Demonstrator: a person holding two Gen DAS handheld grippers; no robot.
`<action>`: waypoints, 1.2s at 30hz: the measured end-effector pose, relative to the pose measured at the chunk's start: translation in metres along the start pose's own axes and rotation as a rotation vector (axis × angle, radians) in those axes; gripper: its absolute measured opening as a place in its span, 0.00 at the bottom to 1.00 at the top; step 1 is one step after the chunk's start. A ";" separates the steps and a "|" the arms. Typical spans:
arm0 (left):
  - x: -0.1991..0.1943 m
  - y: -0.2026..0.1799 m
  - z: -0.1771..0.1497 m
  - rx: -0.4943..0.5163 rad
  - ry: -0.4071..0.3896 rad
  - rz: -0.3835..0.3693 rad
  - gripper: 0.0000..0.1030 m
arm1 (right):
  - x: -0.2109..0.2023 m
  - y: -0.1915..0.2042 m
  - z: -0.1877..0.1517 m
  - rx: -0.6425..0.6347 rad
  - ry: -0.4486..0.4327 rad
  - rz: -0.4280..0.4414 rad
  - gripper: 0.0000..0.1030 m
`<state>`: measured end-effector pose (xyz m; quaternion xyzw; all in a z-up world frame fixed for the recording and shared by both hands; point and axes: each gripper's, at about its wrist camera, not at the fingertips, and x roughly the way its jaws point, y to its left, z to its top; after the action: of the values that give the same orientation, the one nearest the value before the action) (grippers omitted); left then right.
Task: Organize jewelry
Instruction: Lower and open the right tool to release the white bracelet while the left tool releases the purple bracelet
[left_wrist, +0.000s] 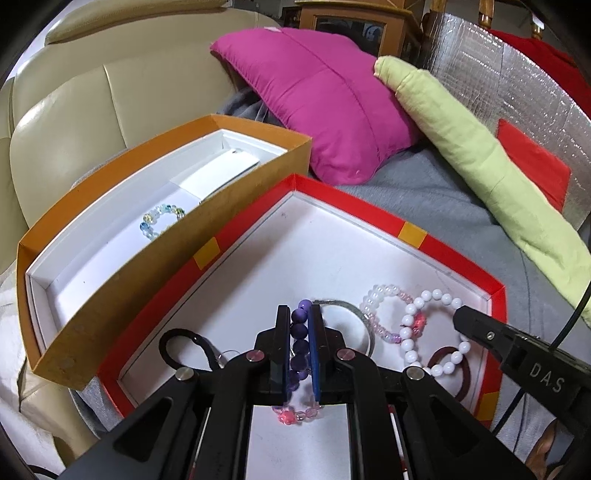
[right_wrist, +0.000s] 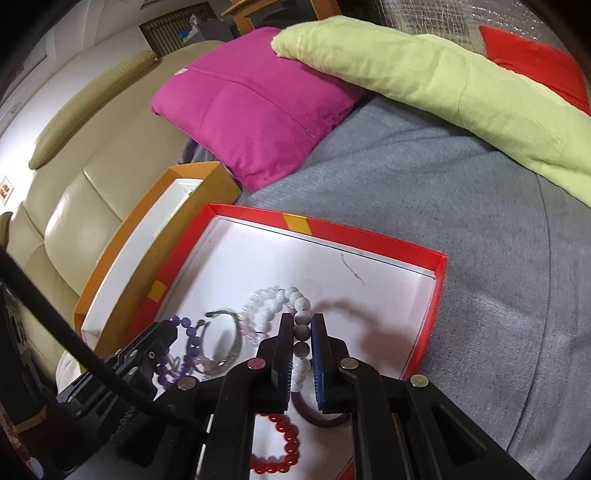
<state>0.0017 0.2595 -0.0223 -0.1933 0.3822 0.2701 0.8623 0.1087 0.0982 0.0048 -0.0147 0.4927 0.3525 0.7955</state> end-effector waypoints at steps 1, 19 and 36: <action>0.000 0.000 0.000 -0.002 -0.003 -0.001 0.09 | 0.001 -0.001 0.000 -0.001 0.002 -0.003 0.10; 0.005 0.002 0.001 -0.012 -0.029 0.043 0.10 | 0.018 -0.002 0.008 -0.010 0.016 -0.046 0.12; -0.007 0.007 0.001 -0.036 -0.037 0.045 0.39 | -0.011 -0.004 0.002 -0.018 -0.023 -0.068 0.57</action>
<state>-0.0063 0.2636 -0.0172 -0.1948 0.3655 0.2998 0.8594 0.1099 0.0905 0.0133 -0.0347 0.4793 0.3298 0.8126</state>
